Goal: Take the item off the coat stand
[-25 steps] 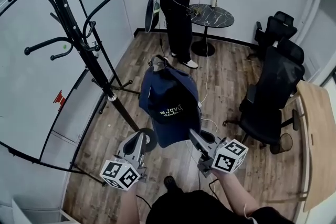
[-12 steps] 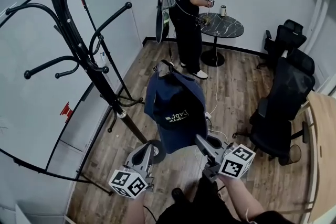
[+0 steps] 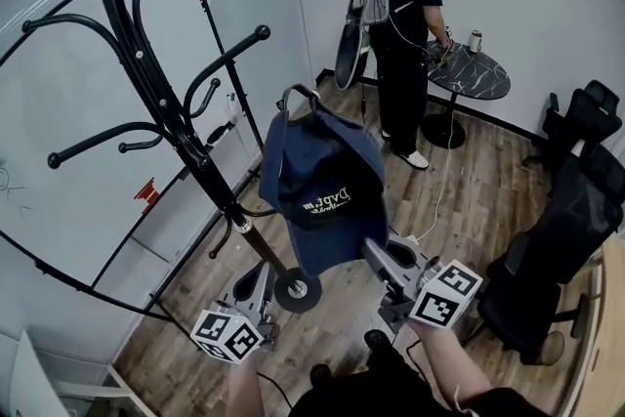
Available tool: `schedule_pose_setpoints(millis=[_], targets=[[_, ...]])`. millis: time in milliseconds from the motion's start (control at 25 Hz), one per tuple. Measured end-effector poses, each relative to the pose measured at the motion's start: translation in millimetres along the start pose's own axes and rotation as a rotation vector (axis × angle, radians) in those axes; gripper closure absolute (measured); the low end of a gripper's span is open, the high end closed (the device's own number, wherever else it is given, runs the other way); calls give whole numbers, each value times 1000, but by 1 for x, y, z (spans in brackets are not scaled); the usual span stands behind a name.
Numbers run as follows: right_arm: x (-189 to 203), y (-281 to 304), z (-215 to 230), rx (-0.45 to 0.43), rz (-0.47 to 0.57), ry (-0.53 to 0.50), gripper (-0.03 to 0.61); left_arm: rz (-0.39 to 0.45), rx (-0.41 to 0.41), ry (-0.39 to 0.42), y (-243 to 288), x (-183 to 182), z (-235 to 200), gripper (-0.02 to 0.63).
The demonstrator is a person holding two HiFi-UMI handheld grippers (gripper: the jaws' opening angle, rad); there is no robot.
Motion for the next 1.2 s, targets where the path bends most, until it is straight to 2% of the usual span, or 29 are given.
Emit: schedule_pose_setpoints(millis=[280,520,640,920,1200], targets=[[-33,33,35,-152,-20,22,535,71,-95,75,31,-21,26,600],[-54,61,46,-284,-44,39,534,149,-237,146,17,-41,43,600],[-60,74,50,-321,-52,59,534,164,-297,141,10,-37,46,600],[-77,98,51,-401,-76,74,534,205,-367,132,18,-33,62,598],[-83,115,59,-409,-96,106,534,188,-382,136,23,-26,71,600]])
Point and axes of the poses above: the fingertips, and each gripper's own axes: y forward along the fingers, z to its right, x out of its underside, the point moved 3 cm from there along -y, backward along the fingers, and after that the axes turned 7 degrees about z, right-handed, at the moved point
